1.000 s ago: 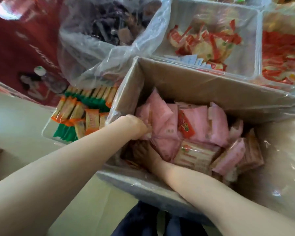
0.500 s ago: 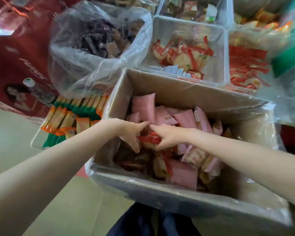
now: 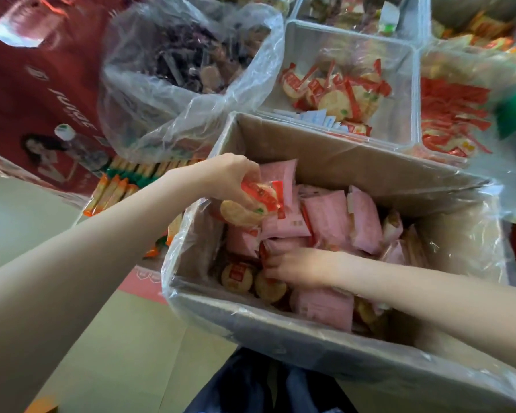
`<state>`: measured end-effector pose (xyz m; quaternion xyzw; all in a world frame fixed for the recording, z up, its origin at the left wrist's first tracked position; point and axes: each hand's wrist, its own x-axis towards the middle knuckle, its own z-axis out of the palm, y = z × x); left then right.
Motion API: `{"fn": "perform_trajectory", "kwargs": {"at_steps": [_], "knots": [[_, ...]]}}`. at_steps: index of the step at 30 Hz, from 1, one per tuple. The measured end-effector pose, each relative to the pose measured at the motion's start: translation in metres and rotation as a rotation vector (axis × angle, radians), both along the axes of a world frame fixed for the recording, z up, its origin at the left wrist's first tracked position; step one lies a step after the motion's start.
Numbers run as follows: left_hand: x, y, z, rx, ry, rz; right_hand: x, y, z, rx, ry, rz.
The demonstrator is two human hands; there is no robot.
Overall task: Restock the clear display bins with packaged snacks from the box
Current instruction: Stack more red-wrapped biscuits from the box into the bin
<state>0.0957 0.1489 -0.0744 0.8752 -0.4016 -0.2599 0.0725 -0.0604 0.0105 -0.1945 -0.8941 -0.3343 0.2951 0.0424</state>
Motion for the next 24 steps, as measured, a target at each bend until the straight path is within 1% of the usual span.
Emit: {"fn": "perform_trajectory", "kwargs": {"at_steps": [1,2,3,4,5,6,8,9,11,13,14,17,19,21,24], "knots": [[0.000,0.001,-0.001,-0.011,-0.048,-0.001,-0.002,0.009,-0.022,-0.046,-0.059,0.144],[0.000,0.000,-0.003,-0.011,-0.105,-0.008,-0.004,0.019,-0.037,-0.125,-0.091,0.222],[-0.001,0.000,-0.005,-0.005,-0.162,-0.015,-0.004,0.031,-0.047,-0.200,-0.160,0.189],[-0.002,-0.001,-0.008,0.002,-0.204,-0.019,-0.001,0.044,-0.055,-0.310,-0.176,0.197],[-0.003,-0.001,-0.011,0.009,-0.236,-0.022,0.001,0.054,-0.065,-0.411,-0.214,0.290],[-0.003,-0.001,-0.014,0.015,-0.262,-0.024,0.002,0.062,-0.072,-0.471,-0.214,0.336],[-0.003,-0.001,-0.016,0.016,-0.294,-0.025,0.008,0.068,-0.066,-0.415,-0.255,0.286],[-0.003,-0.001,-0.016,0.012,-0.298,-0.022,0.014,0.068,-0.065,-0.364,-0.309,0.251],[-0.004,-0.001,-0.015,0.004,-0.293,-0.024,0.018,0.062,-0.078,-0.269,-0.374,0.279],[-0.006,0.000,-0.014,0.004,-0.268,-0.020,0.012,0.053,-0.082,-0.268,-0.410,0.316],[-0.007,-0.001,-0.012,0.007,-0.259,-0.020,0.009,0.047,-0.071,-0.288,-0.387,0.321],[-0.012,-0.006,-0.008,0.022,-0.224,-0.007,-0.006,0.020,-0.034,-0.261,-0.388,0.384],[-0.015,-0.013,-0.004,0.013,-0.175,0.026,-0.012,0.007,-0.001,-0.313,-0.214,0.409],[-0.020,-0.026,0.002,-0.006,-0.148,0.039,-0.012,-0.004,0.033,-0.268,-0.110,0.242],[-0.024,-0.047,0.013,-0.098,-0.129,0.071,-0.011,-0.030,0.094,-0.053,-0.008,-0.187]]}}
